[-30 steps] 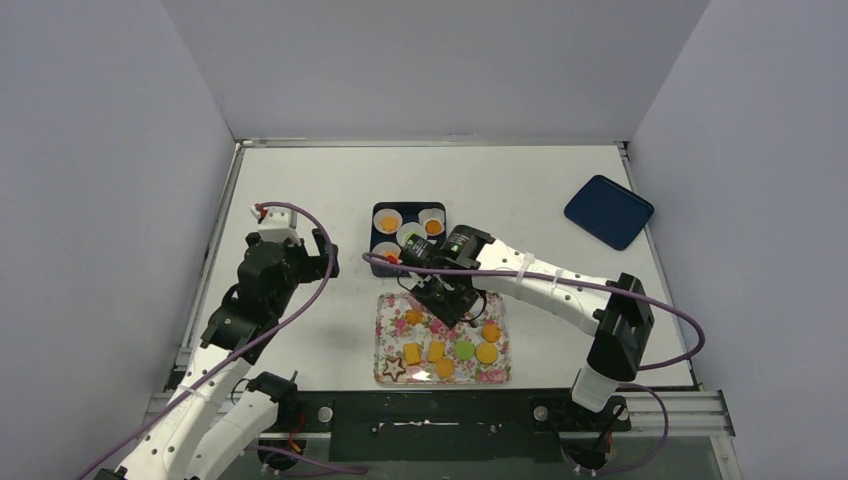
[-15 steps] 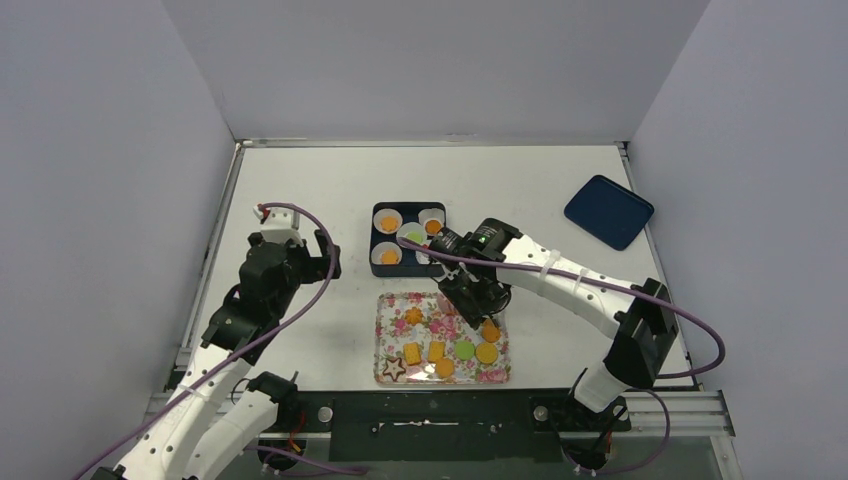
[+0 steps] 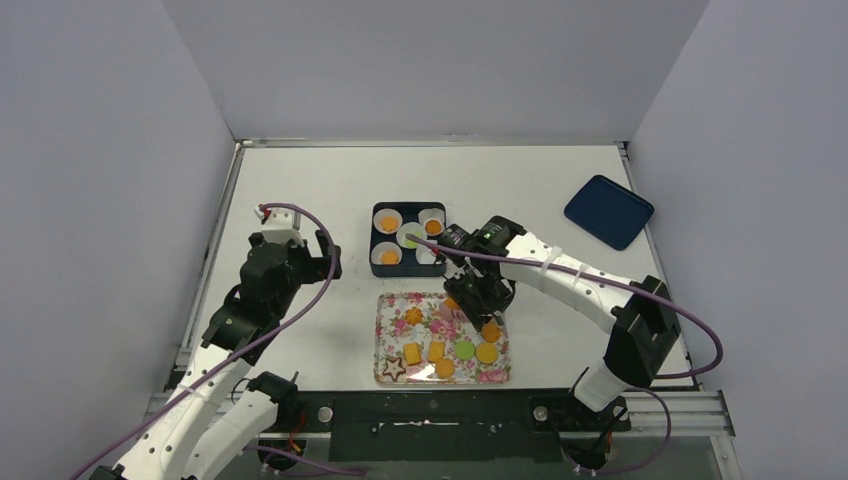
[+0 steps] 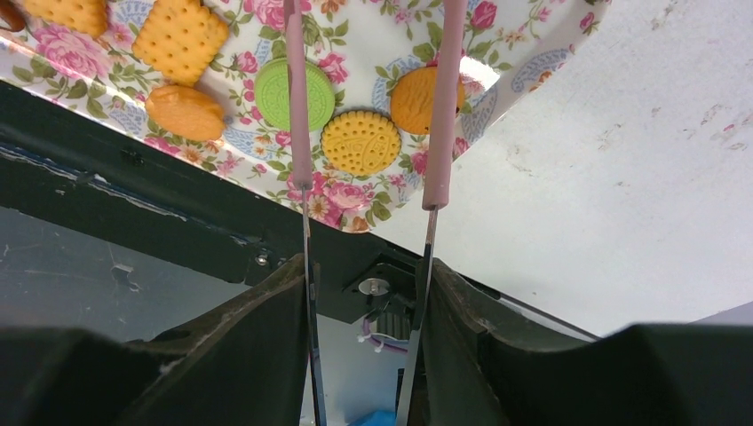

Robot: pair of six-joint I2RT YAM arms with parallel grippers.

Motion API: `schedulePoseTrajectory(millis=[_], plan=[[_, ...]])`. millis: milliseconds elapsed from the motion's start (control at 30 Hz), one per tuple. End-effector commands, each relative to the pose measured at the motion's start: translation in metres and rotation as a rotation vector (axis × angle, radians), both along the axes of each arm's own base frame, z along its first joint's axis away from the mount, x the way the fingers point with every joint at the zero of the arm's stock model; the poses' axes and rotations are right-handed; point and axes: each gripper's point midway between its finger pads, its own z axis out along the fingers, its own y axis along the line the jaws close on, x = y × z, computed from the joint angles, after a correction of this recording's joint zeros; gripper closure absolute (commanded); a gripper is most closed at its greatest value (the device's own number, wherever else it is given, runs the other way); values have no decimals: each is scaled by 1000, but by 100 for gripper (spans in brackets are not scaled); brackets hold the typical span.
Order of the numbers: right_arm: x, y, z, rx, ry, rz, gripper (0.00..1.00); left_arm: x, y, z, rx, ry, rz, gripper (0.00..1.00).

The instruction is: Pack the cookies

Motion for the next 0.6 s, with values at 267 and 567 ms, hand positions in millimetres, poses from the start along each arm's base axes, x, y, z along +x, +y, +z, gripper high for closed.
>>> schedulePoseTrajectory(millis=[267, 567], plan=[[12, 4, -1, 51, 10, 2, 59, 2, 0, 15, -7, -53, 0, 3], [11, 4, -3, 19, 28, 16, 65, 2, -1, 17, -7, -58, -1, 3]])
